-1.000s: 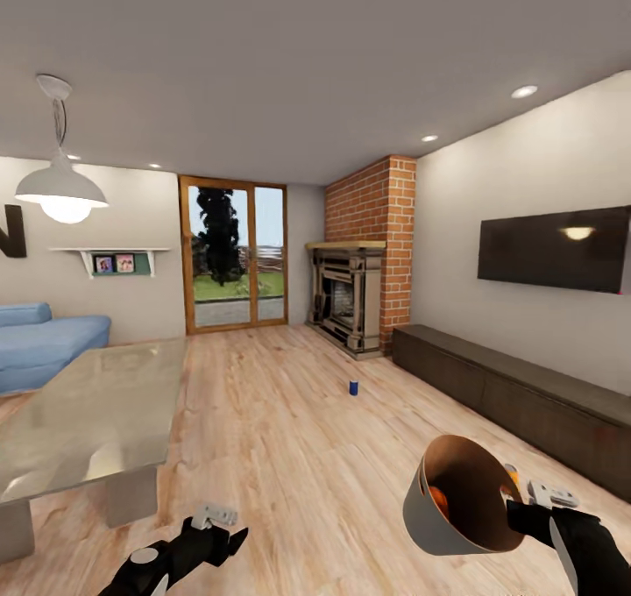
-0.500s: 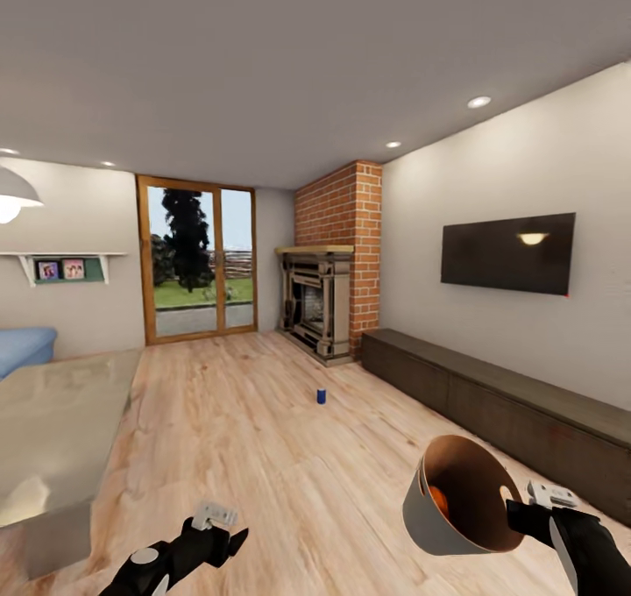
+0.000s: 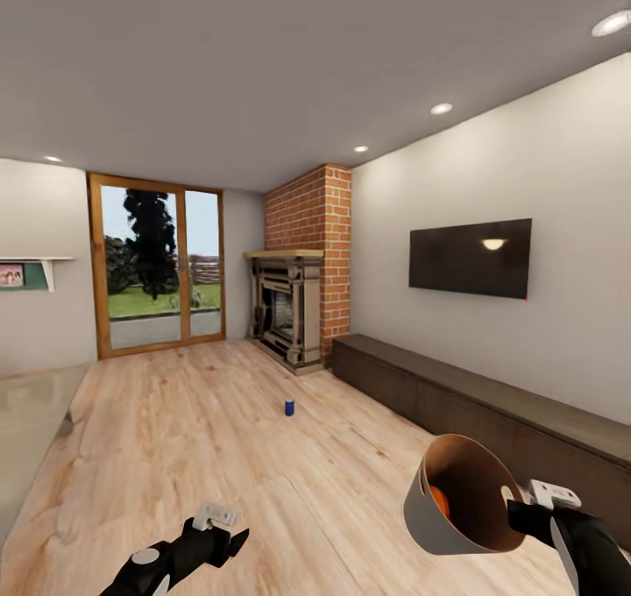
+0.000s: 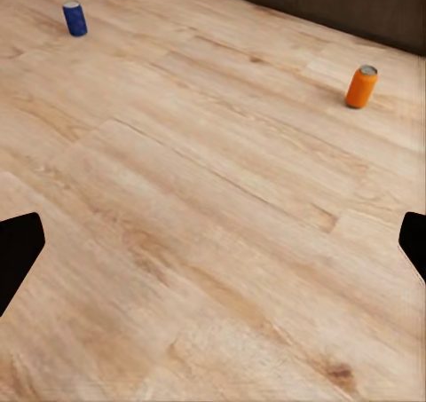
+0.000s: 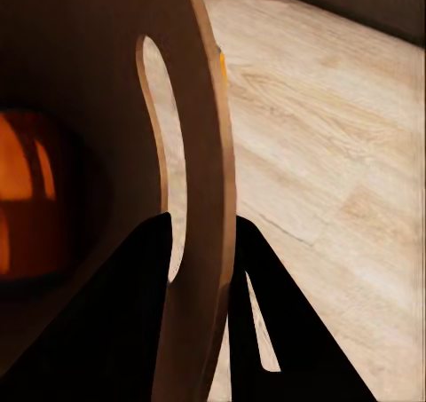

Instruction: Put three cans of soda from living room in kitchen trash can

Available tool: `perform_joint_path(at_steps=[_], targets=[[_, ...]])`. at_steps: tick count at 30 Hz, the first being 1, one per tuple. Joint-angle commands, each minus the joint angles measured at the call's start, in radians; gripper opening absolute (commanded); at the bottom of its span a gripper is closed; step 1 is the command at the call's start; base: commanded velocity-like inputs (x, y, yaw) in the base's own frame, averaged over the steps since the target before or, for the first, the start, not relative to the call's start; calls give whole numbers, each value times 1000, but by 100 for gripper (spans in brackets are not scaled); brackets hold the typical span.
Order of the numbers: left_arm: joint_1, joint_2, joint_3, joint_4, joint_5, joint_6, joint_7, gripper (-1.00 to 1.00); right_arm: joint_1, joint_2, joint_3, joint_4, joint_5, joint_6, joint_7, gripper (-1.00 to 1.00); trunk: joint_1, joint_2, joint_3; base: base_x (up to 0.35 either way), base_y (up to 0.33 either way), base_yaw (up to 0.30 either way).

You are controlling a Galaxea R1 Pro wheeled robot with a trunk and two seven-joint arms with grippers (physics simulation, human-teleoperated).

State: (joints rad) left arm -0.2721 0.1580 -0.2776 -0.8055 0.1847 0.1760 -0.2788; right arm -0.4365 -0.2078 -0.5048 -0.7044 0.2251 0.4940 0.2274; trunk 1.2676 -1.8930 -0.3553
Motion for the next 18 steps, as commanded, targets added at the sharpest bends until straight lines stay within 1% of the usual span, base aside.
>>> perform_joint_path(at_steps=[1, 10, 18], targets=[[0, 0, 0, 0, 0, 0, 0, 100, -1, 0, -2, -1, -14, 2, 6, -100, 0, 0, 1, 272, -169, -187], [0, 0, 0, 0, -1, 0, 0, 100, -1, -2, -4, 0, -15, 2, 6, -100, 0, 0, 12, 255, -185, -187], [0, 0, -1, 0, -2, -1, 0, 100, -1, -3, -4, 9, -15, 2, 6, -100, 0, 0, 22, 175, -238, -183]])
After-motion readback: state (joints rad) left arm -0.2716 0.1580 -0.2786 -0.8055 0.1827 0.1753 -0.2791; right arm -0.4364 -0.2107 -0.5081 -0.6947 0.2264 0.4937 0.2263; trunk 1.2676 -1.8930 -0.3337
